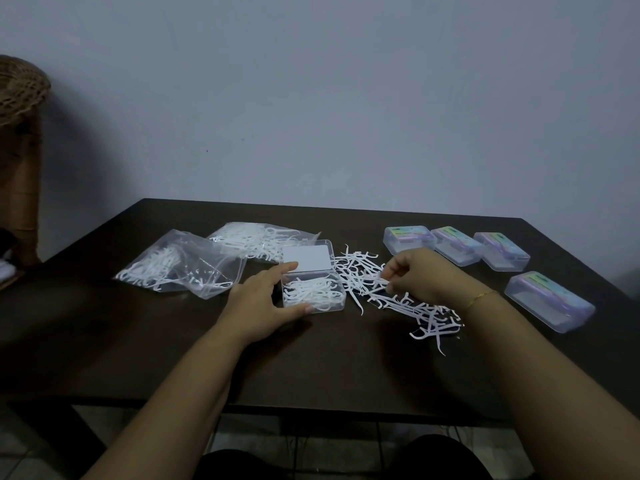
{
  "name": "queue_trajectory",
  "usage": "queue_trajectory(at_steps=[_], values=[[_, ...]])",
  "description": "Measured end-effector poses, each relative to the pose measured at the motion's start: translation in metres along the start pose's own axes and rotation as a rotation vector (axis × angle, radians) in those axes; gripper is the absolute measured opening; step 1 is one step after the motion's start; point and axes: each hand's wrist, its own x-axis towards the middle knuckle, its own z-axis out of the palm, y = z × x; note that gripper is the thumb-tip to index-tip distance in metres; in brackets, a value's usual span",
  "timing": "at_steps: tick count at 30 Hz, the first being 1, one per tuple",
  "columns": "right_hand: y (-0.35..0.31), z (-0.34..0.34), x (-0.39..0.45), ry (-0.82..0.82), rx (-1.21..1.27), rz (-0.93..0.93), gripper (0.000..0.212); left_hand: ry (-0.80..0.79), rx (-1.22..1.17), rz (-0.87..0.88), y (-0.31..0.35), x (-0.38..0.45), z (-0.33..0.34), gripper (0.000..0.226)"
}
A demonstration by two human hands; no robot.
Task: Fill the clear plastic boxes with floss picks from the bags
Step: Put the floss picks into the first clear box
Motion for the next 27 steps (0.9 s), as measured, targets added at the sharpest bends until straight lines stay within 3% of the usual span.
queue_trajectory(at_steps=[8,15,20,24,27], values=[[-0.032,0.028,0.014,0.099,-0.028,-0.204,0.016,0.013,-0.022,-0.023,0.001,0.0,0.001,0.083],[-0.062,0.041,0.026,0.025,-0.023,-0.299,0.035,0.01,-0.041,-0.019,-0.004,0.0,0.003,0.083],[-0.042,0.034,0.031,0.098,-0.058,-0.214,0.029,0.01,-0.03,-0.003,-0.003,-0.001,0.002,0.082],[-0.009,0.03,0.04,0.121,-0.226,0.002,0.023,0.001,0.002,0.009,0.0,-0.002,0.0,0.081],[0.006,0.03,0.042,0.069,-0.364,0.125,0.05,-0.005,0.001,0.001,0.001,-0.002,-0.001,0.081]])
